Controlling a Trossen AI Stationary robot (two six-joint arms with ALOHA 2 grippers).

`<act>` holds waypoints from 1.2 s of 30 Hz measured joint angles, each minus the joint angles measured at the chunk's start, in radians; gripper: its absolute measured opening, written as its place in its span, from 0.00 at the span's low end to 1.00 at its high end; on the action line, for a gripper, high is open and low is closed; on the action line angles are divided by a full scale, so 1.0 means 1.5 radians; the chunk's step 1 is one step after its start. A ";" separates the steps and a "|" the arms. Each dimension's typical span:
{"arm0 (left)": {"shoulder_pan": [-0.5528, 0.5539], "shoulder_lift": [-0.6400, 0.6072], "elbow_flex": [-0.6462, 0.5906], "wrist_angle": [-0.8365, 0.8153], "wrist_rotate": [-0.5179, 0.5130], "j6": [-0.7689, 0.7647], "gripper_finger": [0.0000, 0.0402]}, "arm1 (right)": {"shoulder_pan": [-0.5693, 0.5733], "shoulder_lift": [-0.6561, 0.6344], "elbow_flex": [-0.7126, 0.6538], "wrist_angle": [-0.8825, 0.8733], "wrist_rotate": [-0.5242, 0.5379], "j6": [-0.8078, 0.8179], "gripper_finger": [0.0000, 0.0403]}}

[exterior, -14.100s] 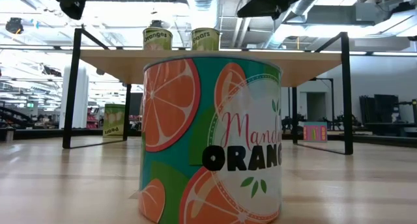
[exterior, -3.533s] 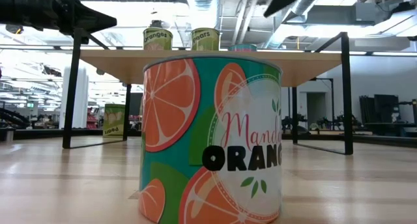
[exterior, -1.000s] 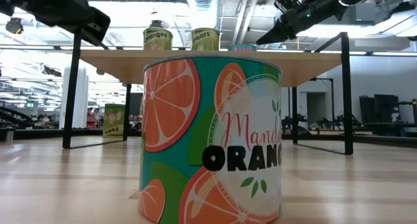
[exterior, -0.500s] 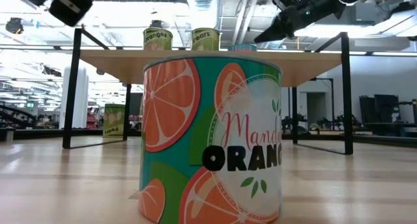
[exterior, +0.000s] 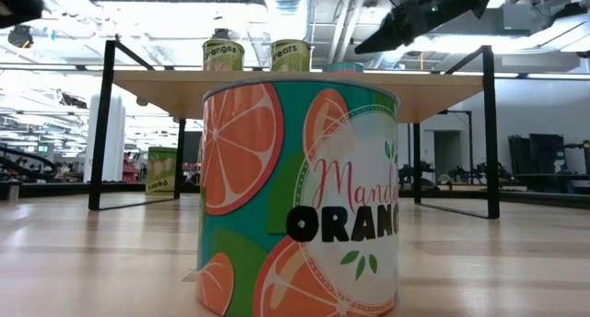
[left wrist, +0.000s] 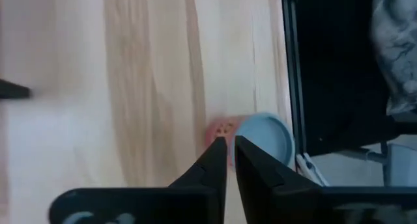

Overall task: Pick and place cans onto a shelf
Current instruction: Put the canned pineapple on the shelf

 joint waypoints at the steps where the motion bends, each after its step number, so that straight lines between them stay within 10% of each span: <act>1: -0.011 0.013 0.003 0.002 -0.004 -0.009 0.07 | 0.009 -0.001 0.000 -0.002 0.010 0.003 0.01; 16: -0.037 0.156 0.012 0.000 0.008 0.001 0.27 | 0.092 -0.004 0.000 -0.007 0.072 0.010 0.01; 36: -0.031 0.196 0.012 0.019 0.044 0.076 0.06 | 0.095 -0.004 0.000 -0.014 0.073 0.011 0.01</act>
